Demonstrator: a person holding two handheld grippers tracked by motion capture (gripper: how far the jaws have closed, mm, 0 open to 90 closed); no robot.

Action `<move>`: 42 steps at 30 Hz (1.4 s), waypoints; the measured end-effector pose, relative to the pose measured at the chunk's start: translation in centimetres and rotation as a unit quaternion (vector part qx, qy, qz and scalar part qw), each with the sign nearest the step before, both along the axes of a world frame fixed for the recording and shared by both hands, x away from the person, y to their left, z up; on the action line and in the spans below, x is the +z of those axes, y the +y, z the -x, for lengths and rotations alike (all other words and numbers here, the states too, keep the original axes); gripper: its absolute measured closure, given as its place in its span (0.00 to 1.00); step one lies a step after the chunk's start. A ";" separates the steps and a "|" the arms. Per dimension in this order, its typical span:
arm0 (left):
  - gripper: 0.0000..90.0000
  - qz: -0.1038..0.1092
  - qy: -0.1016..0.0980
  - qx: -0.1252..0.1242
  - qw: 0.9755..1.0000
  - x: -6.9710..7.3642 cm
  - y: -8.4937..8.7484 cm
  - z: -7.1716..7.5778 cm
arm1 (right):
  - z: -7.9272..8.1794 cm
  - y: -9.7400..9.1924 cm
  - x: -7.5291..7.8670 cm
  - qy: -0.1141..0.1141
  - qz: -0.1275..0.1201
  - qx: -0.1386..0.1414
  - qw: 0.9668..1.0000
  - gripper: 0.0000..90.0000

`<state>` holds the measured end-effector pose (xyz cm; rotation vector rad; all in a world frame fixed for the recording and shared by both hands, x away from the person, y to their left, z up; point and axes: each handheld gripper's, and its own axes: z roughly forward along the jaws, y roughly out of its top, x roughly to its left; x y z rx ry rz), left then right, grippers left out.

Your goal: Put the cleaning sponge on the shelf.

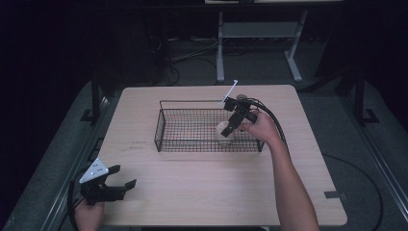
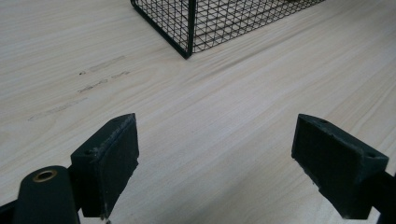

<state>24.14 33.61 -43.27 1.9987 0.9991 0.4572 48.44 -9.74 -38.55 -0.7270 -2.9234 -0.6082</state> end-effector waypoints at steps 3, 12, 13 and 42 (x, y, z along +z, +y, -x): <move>0.15 0.002 0.000 0.002 1.000 0.0 0.0 0.0 | 0.0 -0.1 0.1 -0.002 -0.001 0.000 1.000 0.22; 0.15 -0.002 0.000 0.003 1.000 0.0 0.0 0.0 | 0.0 -0.4 0.7 -0.006 -0.013 -0.005 1.000 0.20; 0.15 -0.002 0.000 0.003 1.000 0.0 0.0 0.0 | 0.1 -0.4 0.7 -0.005 -0.015 -0.003 1.000 0.20; 0.15 0.000 -0.001 0.003 1.000 0.0 0.1 0.1 | 1.6 -1.1 3.5 -0.021 -0.041 -0.009 0.999 0.18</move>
